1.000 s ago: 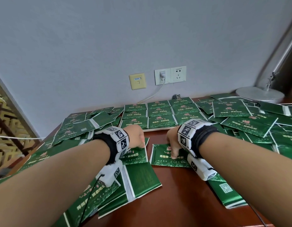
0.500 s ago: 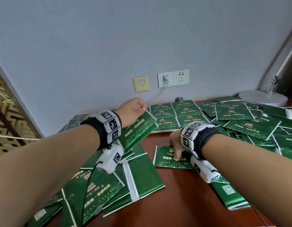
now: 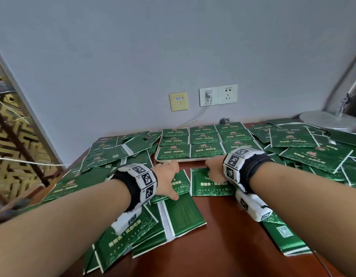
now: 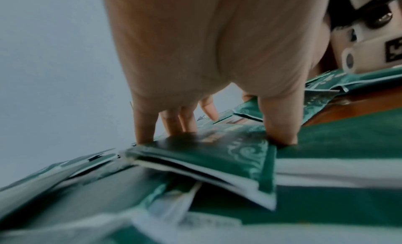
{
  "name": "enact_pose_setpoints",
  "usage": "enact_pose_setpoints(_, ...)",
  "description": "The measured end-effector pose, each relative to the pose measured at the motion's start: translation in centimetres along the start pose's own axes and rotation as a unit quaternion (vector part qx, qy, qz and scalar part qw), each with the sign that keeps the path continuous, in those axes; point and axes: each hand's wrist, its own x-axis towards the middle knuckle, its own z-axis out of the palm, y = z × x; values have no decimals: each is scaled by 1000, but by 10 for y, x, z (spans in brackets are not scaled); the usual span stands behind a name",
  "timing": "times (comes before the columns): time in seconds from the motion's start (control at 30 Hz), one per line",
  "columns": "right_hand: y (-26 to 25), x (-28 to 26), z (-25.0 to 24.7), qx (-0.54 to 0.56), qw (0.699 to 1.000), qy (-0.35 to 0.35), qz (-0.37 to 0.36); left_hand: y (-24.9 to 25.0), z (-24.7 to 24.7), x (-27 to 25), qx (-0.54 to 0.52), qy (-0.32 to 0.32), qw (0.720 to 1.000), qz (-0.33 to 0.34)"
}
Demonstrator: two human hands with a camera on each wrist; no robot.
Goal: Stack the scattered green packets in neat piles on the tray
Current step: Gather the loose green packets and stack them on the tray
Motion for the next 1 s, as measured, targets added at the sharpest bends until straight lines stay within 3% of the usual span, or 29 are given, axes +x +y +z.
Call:
enact_pose_setpoints(0.2, 9, -13, -2, 206, 977, 53, 21, 8, 0, -2, 3, 18, 999, 29)
enact_pose_setpoints(0.4, 18, -10, -6, 76, 996, 38, 23, 8, -13, 2, -12, 42, 998, 33)
enact_pose_setpoints(0.63, 36, 1, -23, 85, 991, 97, 24, -1, -50, 19, 12, 60, 997, 39)
enact_pose_setpoints(1.0, 86, 104, -85, 32, 993, 109, 37, -46, -107, 137, 47, 86, 994, 53)
